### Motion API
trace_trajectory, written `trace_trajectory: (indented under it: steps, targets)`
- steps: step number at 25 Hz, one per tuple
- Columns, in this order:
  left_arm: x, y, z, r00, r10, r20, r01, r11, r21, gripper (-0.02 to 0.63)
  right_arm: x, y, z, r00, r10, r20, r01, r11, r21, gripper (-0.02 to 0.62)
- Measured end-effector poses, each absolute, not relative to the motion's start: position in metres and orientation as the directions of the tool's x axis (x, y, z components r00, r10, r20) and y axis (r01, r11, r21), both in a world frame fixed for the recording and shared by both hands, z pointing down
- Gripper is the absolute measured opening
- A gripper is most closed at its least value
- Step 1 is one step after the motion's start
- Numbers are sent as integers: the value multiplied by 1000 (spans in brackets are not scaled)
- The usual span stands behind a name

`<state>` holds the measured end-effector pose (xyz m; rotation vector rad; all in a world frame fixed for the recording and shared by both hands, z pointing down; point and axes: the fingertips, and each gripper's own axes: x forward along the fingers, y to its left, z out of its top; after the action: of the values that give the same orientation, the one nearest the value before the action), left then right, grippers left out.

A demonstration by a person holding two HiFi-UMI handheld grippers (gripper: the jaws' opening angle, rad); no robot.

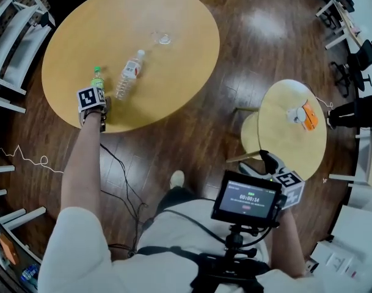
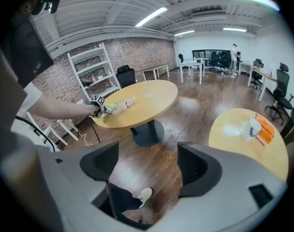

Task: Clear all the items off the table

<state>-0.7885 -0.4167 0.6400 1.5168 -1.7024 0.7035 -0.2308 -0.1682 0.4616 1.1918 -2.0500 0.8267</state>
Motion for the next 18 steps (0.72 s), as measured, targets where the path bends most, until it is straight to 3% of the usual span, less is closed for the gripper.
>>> trace_trajectory:
  steps: [5,13,17,18]
  targets:
    - [-788,-419,630,-23,-595,804,-991,123,62,405,-219,-158,462,-393,-520,759,-902,377,-209,388]
    - [-775,-402,594,-59,-639,767,-996,91,-1,405,-196,-153,460,-381,-562,734,-912,357,-200,389]
    - [-809,-365,539,-338,-673,658,-938,180,-297,405,-175,-149,451,-383,-602,701,-915,350,-199,388]
    - [-804,-358,529,-350,-692,631,-931,182,-317,405,-167,-144,447,-376,-615,693,-920,339,-199,388]
